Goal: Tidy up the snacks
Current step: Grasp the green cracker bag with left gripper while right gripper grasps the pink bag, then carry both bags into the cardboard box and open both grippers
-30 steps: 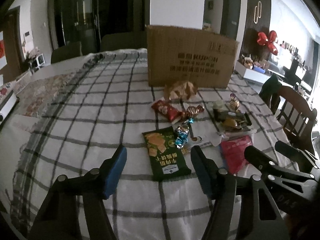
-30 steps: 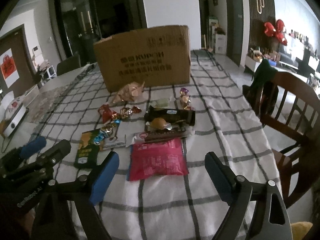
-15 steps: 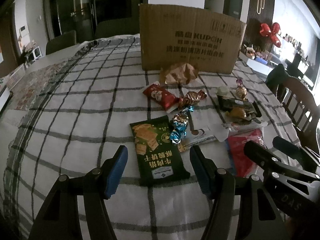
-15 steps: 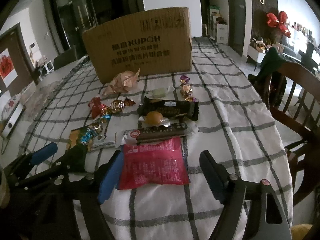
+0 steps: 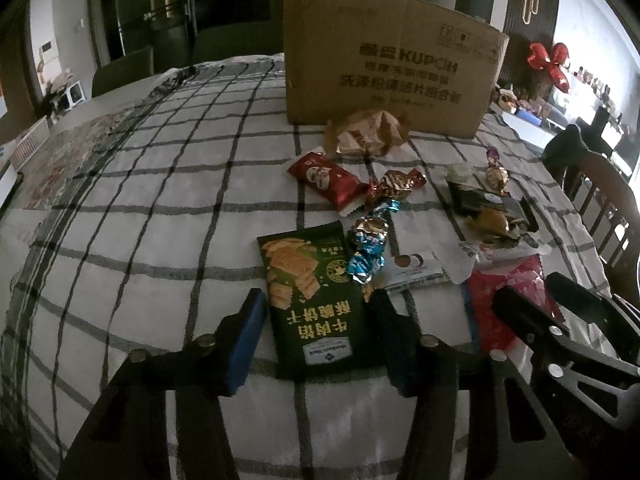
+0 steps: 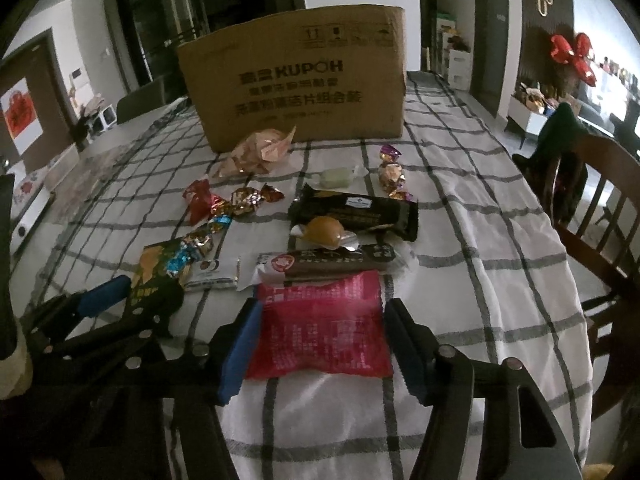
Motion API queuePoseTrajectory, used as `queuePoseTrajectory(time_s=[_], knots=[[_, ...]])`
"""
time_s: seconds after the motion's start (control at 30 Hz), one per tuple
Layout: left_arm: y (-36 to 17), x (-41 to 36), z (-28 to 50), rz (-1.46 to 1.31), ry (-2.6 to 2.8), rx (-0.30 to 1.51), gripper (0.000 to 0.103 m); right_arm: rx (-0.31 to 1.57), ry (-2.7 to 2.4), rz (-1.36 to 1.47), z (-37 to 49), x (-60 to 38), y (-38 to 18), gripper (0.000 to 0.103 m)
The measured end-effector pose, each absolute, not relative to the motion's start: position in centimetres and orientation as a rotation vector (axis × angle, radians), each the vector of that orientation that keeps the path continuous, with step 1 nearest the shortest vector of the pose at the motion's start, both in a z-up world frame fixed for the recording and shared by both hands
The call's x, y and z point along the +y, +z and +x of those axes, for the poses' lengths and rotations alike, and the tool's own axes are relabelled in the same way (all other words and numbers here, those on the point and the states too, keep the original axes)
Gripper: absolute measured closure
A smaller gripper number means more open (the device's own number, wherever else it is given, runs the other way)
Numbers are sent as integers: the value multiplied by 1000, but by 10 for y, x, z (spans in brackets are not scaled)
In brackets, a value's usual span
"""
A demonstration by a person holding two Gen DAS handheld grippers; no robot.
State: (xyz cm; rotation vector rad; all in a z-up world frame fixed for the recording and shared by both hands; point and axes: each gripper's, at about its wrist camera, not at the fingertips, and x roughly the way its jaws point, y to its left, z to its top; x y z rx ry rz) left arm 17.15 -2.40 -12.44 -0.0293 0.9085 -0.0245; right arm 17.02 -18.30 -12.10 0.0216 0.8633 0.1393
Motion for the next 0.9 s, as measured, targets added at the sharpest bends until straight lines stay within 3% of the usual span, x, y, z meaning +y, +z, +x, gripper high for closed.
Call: queuePoseTrajectory(time_s=[0.13, 0.2, 0.9], knots=[[-124, -23, 170, -29, -31, 904, 55, 866, 144, -1, 170, -182, -122, 45], [-124, -21, 170, -36, -31, 905, 57, 860, 168, -14, 168, -178, -121, 59], [-73, -20, 128, -30, -42, 795, 60, 750, 211, 25, 140, -182, -77, 63]])
